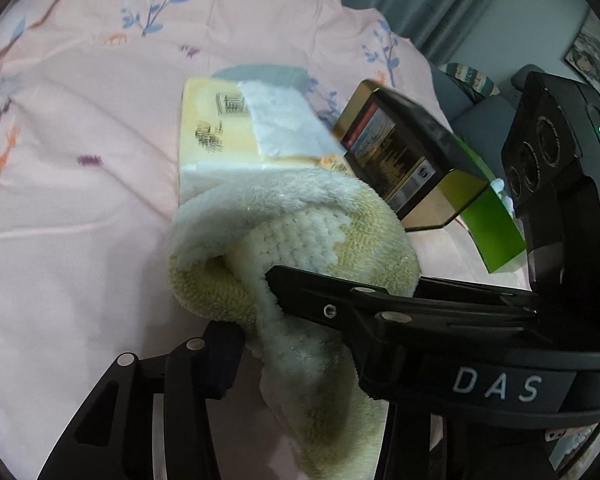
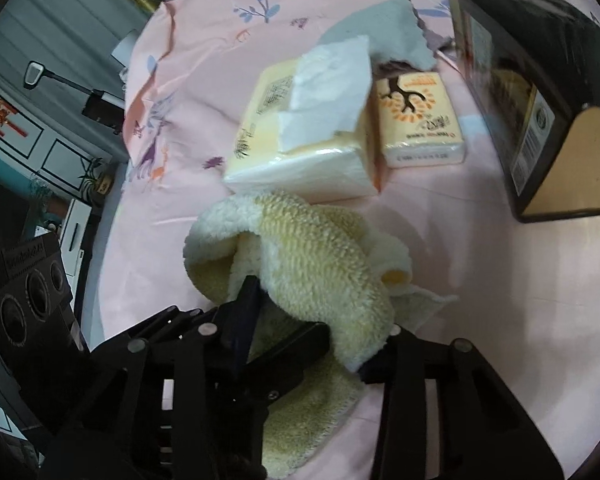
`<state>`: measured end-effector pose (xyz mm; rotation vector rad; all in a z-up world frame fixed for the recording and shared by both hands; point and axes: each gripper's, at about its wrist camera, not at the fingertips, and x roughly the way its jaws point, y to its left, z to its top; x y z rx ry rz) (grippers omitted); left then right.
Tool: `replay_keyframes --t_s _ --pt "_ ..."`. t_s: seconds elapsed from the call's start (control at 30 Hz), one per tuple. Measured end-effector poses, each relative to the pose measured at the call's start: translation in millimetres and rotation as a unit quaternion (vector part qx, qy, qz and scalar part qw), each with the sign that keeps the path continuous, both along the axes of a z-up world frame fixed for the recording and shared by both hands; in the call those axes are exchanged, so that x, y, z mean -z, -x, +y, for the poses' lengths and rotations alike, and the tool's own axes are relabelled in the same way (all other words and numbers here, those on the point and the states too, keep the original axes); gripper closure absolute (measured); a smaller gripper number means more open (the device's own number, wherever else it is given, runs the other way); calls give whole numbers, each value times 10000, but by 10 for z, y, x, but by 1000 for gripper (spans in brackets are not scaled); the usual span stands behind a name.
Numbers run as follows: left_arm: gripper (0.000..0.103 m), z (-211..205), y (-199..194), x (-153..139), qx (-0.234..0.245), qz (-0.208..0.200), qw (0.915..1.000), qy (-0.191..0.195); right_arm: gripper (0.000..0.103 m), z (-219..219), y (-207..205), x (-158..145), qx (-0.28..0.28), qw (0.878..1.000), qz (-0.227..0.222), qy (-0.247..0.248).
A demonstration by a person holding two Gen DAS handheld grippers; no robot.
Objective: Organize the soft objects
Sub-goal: 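Carry the towel over the green box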
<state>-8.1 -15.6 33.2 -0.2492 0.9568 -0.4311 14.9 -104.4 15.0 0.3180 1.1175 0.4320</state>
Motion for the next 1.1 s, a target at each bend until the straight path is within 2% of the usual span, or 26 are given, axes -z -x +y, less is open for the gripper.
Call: replay_keyframes --t_s 0.13,0.33,0.53,0.67,0.9,1.0,1.1 --pt "56 25 84 -229 -23 -365 9993 35 65 -16 54 -217 -28 9995 -276 -166" --pt "57 -127 151 -707 24 -1068 9941 165 65 -151 174 -746 79 9945 -1046 -49" --pt "57 -616 90 -1143 398 -1755 9834 226 65 -618 263 -1248 449 9822 -1825 45" --pt "57 -1061 -28 -1331 709 -2078 9752 287 65 -1048 260 -1439 832 9745 -2085 3" --pt "57 -1915 -362 -1525 1322 -2191 9656 468 65 -1917 218 -1667 1571 9586 -2367 188" --pt "57 -2303 -471 -1536 1603 -2295 9589 456 63 -2298 238 -1662 1878 9501 -2482 215" --pt "57 -2668 -591 -1468 1876 -2194 9566 402 63 -2630 196 -1553 2192 9441 -2460 66"
